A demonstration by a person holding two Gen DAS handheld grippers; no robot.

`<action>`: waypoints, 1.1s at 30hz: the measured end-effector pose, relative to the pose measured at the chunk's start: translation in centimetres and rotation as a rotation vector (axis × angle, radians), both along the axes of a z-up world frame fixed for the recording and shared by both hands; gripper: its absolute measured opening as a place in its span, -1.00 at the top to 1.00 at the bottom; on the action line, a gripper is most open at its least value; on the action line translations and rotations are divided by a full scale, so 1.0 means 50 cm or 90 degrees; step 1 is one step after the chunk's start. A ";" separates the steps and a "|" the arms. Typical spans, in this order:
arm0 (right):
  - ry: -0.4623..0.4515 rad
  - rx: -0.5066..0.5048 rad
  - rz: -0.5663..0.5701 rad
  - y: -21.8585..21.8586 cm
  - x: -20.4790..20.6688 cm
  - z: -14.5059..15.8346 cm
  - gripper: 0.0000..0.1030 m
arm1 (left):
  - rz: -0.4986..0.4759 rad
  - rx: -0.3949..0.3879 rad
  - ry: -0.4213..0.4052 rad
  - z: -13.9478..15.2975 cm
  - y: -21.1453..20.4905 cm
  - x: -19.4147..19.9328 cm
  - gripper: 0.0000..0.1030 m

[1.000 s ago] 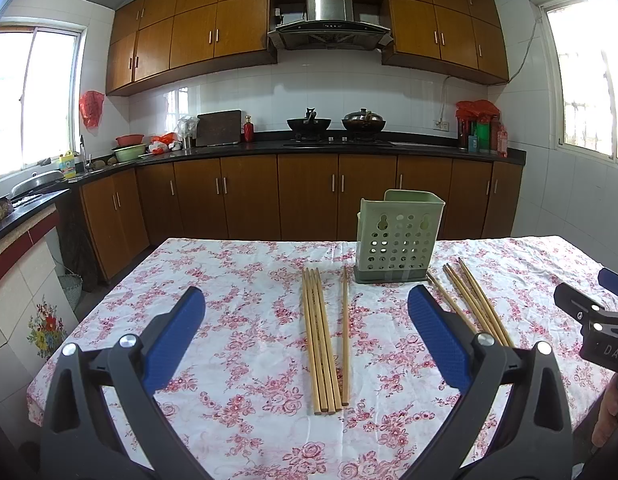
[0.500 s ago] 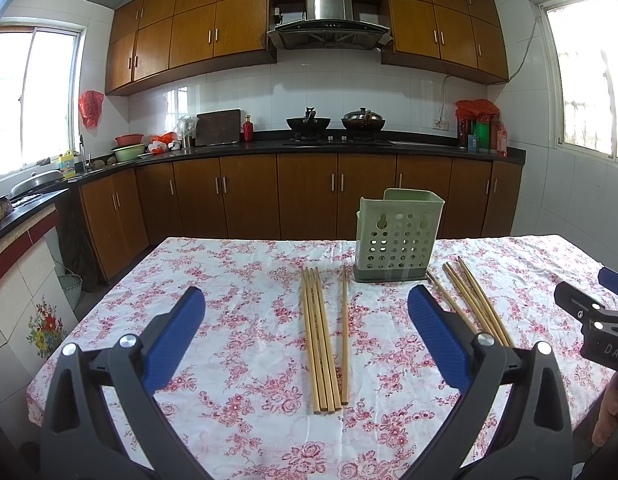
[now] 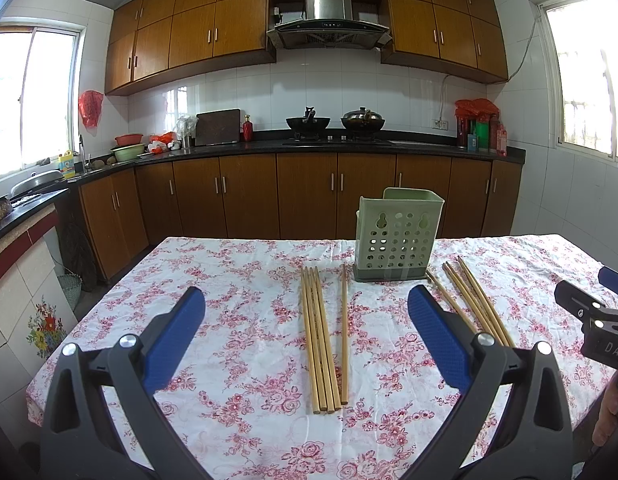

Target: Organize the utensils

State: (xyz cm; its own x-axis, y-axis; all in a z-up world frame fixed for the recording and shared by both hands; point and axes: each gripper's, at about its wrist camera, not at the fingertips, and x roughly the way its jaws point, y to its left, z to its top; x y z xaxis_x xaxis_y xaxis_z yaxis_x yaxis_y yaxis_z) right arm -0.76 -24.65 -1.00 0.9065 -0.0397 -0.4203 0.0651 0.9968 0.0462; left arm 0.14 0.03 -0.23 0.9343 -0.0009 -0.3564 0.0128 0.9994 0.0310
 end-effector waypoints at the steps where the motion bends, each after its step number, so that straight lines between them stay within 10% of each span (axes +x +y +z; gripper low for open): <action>1: 0.000 0.000 0.000 0.000 0.000 0.000 -0.97 | 0.000 0.000 0.000 -0.001 0.000 0.000 -0.93; 16: 0.012 0.008 0.002 -0.011 0.009 -0.015 -0.97 | 0.011 0.000 0.020 -0.018 0.002 0.017 -0.93; 25: 0.109 0.040 -0.033 -0.057 0.074 -0.065 -0.92 | 0.072 -0.011 0.164 -0.082 0.070 0.125 -0.92; 33: 0.243 0.098 -0.048 -0.108 0.204 -0.140 0.37 | 0.053 -0.049 0.276 -0.147 0.118 0.223 -0.24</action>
State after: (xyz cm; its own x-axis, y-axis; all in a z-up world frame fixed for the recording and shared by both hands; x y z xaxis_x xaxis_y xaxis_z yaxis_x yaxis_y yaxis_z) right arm 9.42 -30.07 -8.01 0.6814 -0.0104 -0.7318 0.1787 0.9720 0.1526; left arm 11.30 5.94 -7.60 0.6966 0.0268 -0.7169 -0.0727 0.9968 -0.0333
